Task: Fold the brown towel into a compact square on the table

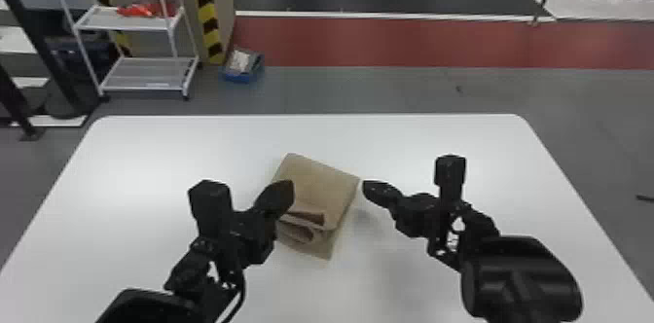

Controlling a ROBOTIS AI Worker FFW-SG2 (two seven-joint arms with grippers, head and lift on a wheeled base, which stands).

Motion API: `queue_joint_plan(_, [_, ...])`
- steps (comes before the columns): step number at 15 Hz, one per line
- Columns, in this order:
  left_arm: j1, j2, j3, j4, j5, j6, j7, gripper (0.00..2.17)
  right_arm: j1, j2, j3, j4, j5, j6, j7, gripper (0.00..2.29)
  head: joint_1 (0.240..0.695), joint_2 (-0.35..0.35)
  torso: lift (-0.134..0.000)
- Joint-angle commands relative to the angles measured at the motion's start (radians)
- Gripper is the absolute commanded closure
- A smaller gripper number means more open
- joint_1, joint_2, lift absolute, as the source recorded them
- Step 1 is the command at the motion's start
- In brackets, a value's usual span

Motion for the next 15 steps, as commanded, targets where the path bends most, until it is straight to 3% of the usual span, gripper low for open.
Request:
queue_joint_plan(1, [-0.04,-0.001,0.001,0.055,0.001,-0.027,0.026,1.97,0.041,0.001,-0.002,-0.053,-0.014,-0.044,0.0,2.12,0.695,-0.032,-0.057])
queue_joint_plan(5, [-0.111,0.0,0.055,0.183,0.004,-0.07,0.055,1.97,0.182,0.001,-0.035,-0.266,-0.032,-0.087,0.001,2.12,0.695,-0.017,-0.057])
queue_joint_plan(9, [-0.108,0.02,0.155,0.282,0.006,-0.153,0.054,1.97,0.26,0.001,-0.114,-0.397,-0.157,-0.074,0.093,2.12,0.695,0.014,-0.057])
queue_joint_plan(12, [-0.086,0.032,0.218,0.324,0.006,-0.199,0.049,1.97,0.331,0.001,-0.167,-0.483,-0.256,-0.074,0.107,2.12,0.695,0.06,-0.057])
queue_joint_plan(15, [-0.077,0.032,0.208,0.336,0.006,-0.202,0.034,1.97,0.352,0.001,-0.272,-0.499,-0.33,-0.071,0.113,2.12,0.695,0.066,-0.057])
